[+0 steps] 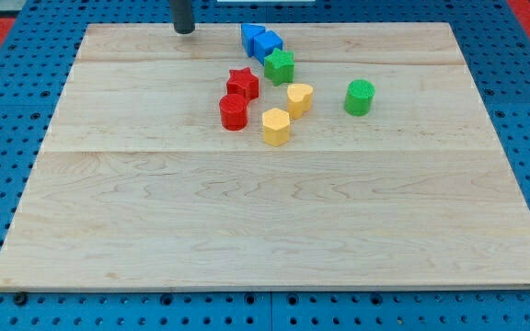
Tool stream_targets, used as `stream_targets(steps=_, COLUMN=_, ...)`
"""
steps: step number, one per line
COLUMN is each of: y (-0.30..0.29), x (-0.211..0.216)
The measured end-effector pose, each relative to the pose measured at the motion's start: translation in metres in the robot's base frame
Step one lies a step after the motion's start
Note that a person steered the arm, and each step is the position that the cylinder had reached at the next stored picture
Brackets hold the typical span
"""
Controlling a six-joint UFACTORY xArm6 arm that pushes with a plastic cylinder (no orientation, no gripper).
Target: Move the green star towards the right
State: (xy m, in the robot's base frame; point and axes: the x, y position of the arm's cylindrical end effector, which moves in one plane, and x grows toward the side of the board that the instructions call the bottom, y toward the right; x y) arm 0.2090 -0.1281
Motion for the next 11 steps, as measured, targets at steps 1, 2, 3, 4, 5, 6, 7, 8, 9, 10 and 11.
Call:
stream_targets(steps=1, y=0.000, x=0.014)
stream_targets(steps=2, y=0.015, x=0.027)
stream_targets(steps=3, y=0.045, x=0.037)
stream_targets(steps=4, y=0.079, x=0.049)
stream_targets(steps=5, y=0.108, x=0.062)
stream_targets(steps=6, y=0.137, x=0.069)
stream_targets(steps=7, y=0.158, x=0.074)
stream_targets(steps=8, y=0.169, x=0.076)
stream_targets(steps=9, y=0.180, x=0.076)
stream_targets(steps=10, y=0.198, x=0.076)
stream_targets(steps=11, y=0.203, x=0.070)
